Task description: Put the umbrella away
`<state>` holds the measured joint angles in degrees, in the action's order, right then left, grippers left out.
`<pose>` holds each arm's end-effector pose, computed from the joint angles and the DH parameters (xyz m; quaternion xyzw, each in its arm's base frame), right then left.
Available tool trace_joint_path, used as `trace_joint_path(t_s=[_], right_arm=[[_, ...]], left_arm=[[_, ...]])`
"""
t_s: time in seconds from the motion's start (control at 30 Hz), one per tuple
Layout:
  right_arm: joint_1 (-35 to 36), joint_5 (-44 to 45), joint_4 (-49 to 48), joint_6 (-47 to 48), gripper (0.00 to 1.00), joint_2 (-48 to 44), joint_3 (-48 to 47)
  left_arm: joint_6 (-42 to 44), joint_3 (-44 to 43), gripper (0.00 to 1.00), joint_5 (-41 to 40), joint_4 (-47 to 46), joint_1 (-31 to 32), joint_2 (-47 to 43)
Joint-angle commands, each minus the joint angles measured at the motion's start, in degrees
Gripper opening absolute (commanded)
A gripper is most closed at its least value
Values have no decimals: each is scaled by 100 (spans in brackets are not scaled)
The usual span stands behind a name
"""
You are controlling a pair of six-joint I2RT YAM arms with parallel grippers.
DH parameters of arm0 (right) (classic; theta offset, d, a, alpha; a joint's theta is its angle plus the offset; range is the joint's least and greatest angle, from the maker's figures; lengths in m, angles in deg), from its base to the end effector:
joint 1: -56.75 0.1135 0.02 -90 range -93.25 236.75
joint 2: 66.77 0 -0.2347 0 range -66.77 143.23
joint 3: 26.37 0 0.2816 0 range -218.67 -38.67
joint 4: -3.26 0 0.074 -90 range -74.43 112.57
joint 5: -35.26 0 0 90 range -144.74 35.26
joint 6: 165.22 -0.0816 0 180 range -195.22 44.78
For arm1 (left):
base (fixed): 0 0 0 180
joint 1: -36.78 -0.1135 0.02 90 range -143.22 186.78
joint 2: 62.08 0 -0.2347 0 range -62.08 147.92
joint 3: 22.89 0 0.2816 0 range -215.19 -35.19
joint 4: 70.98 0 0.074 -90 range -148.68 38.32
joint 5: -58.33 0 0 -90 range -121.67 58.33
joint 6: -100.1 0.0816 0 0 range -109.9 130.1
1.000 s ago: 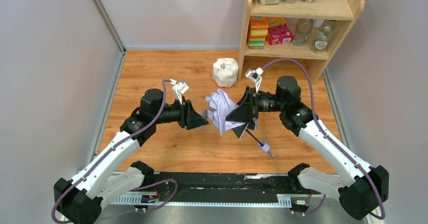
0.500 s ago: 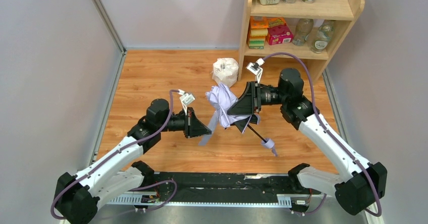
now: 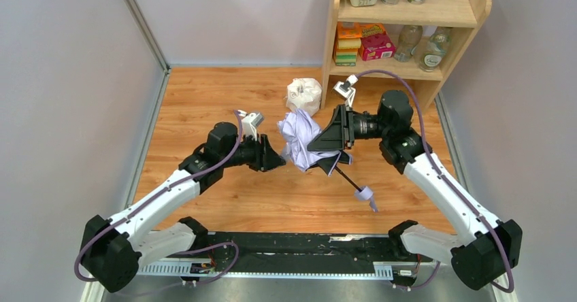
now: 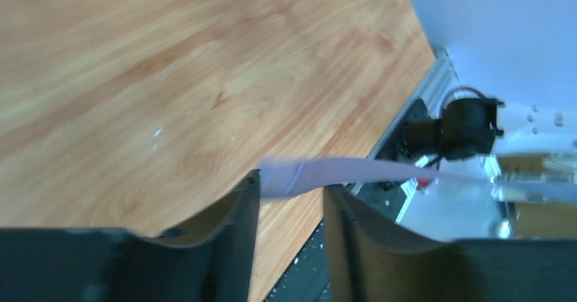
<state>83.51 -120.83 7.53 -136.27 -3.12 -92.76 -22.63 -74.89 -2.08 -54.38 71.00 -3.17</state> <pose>0.2380 0.2035 0.3344 -0.1864 0.6860 0.6870 0.1504 0.2347 -0.2084 0.2228 0.1505 0.8067 -0.4705 0.3243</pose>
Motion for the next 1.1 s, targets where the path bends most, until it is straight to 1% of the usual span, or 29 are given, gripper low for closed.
trace_joint_path(t_s=[0.0, 0.07, 0.1, 0.13, 0.17, 0.2, 0.23, 0.33, 0.4, 0.47, 0.53, 0.57, 0.67, 0.77, 0.9, 0.97, 1.0, 1.07], right_arm=[[-127, 437, 2119, 2034, 0, -117, -1033], [-294, 508, 2192, 2264, 0, -47, -999], [-338, 770, 2401, 2587, 0, -20, -1025], [-356, 1060, 3012, 3156, 0, -3, -1147], [-347, 1419, 3453, 3640, 0, 15, -1270], [-356, 1832, 3849, 4028, 0, 32, -1410], [-347, 2271, 4149, 4449, 0, 50, -1551], [-347, 4220, 4958, 5558, 0, 120, -1938], [-347, 5730, 5136, 6069, 0, 156, -2000], [-347, 6918, 5337, 6570, 0, 226, -2158], [-347, 7887, 5487, 7017, 0, 313, -2325], [-347, 8196, 5540, 7211, 0, 357, -2422], [-15, 9102, 5436, 7835, 0, 506, -2405], [556, 9989, 5190, 8319, 0, 919, -2020], [1400, 10580, 3743, 8847, 0, 1192, -843], [1742, 10791, 2698, 8996, 0, 1385, -298], [1936, 10983, 2232, 9128, 0, 1534, -43], [2506, 11274, 1676, 9304, 0, 2025, 213]], left_arm=[[-128, -151, 63, -1425, 1079, -29, -528], [-163, -274, 72, -1901, 1597, -29, -888], [-155, -301, 73, -2069, 1818, -29, -1004], [-172, -353, 73, -2384, 2177, -29, -1275], [-181, -397, 73, -2526, 2546, -29, -1416], [-251, -476, 73, -2850, 2785, -29, -1618], [-269, -503, 73, -2931, 3074, -29, -1742], [-365, -521, 73, -3064, 3271, -38, -2207], [-409, -477, 73, -2994, 3245, -29, -2358], [-479, -451, 73, -2809, 3209, -29, -2393], [-541, -451, 73, -2625, 3148, -29, -2358], [-576, -451, 73, -2503, 3095, -29, -2341], [-647, -424, 72, -2308, 2963, -29, -2367], [-735, -415, 72, -2238, 3007, -29, -2498], [-884, -398, 72, -2404, 3279, -29, -2814], [-989, -302, 71, -2466, 3376, -29, -3025], [-1051, -284, 71, -2492, 3454, -29, -3166], [-1156, -231, 71, -2606, 3630, -38, -3289]])
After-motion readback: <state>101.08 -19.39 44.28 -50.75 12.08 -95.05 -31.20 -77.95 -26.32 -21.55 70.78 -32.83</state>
